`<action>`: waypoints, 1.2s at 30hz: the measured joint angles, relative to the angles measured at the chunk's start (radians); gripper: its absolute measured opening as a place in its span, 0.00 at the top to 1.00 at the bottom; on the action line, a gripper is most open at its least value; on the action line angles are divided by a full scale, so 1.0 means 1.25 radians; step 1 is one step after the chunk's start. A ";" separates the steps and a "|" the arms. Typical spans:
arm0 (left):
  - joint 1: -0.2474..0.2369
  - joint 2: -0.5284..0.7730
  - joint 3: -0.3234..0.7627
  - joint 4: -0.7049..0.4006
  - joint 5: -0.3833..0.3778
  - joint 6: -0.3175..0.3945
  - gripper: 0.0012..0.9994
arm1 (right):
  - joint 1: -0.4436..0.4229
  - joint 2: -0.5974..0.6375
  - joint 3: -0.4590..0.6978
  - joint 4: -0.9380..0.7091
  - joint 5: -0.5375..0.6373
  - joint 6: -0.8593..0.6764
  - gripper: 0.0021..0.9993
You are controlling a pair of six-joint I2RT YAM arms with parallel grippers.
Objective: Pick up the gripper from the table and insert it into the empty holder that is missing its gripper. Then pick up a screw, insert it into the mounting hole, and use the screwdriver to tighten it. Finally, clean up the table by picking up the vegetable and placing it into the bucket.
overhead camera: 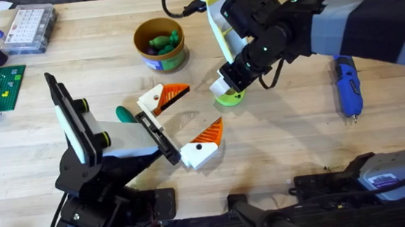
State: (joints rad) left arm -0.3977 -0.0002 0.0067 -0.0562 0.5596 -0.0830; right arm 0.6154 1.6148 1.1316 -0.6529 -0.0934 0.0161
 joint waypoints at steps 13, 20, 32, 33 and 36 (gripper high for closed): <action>0.000 0.000 0.000 0.002 -0.002 -0.001 0.01 | -0.026 -0.044 0.031 -0.091 0.001 -0.001 0.47; 0.000 0.000 0.000 0.002 -0.002 -0.001 0.01 | -0.029 -0.205 0.052 -0.167 0.003 -0.001 0.47; 0.000 0.000 0.000 0.002 -0.002 -0.001 0.01 | -0.029 -0.360 0.057 -0.312 0.021 0.001 0.65; 0.000 0.000 0.000 0.002 -0.002 -0.001 0.01 | -0.029 -0.371 0.057 -0.327 0.021 0.002 0.21; 0.000 0.000 0.000 0.002 -0.002 -0.001 0.01 | -0.029 -0.375 0.055 -0.321 0.021 0.003 0.01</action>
State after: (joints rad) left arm -0.3977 -0.0002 0.0067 -0.0536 0.5571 -0.0837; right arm 0.5790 1.1460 1.2000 -1.0541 -0.0669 0.0199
